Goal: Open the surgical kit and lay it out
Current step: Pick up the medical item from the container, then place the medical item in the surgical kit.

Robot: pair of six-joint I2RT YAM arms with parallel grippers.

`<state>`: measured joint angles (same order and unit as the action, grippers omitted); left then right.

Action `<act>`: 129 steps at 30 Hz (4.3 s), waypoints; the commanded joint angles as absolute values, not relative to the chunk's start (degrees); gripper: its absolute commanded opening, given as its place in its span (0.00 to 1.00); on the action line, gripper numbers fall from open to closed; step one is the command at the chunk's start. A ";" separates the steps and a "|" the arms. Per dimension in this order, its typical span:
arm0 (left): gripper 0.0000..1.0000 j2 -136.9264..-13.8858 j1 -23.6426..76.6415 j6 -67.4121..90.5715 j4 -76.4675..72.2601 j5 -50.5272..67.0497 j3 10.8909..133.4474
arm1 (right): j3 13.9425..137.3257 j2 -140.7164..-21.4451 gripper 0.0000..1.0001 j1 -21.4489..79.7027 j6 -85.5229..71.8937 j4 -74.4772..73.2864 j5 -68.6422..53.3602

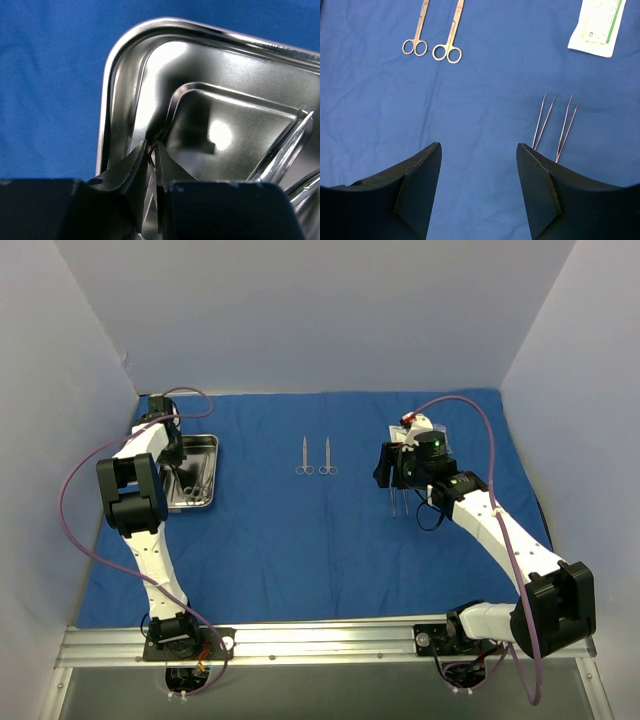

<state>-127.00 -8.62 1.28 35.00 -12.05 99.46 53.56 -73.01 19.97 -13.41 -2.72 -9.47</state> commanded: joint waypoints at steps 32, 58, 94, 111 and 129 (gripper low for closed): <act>0.11 -106.89 -7.39 10.01 34.90 -5.81 98.37 | 58.09 -70.05 0.57 25.83 -13.45 -1.58 -16.08; 0.12 -74.00 13.27 37.00 2.28 17.14 65.83 | 67.58 -85.25 0.53 40.51 -25.49 15.65 -31.73; 0.37 -70.66 23.55 26.46 10.81 5.01 67.76 | 76.82 -91.32 0.00 49.75 -22.41 3.34 -8.18; 0.97 -71.54 19.52 20.57 24.77 -7.99 72.60 | 63.99 -90.96 0.00 38.24 -22.33 -10.10 3.77; 0.95 -70.93 11.60 17.84 32.43 -12.13 68.12 | 61.70 -98.79 0.00 31.56 -23.38 -15.56 10.37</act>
<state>-72.20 12.32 18.98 31.88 -10.83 68.29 62.37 -99.09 32.60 -22.57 -13.65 7.99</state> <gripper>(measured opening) 0.949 0.009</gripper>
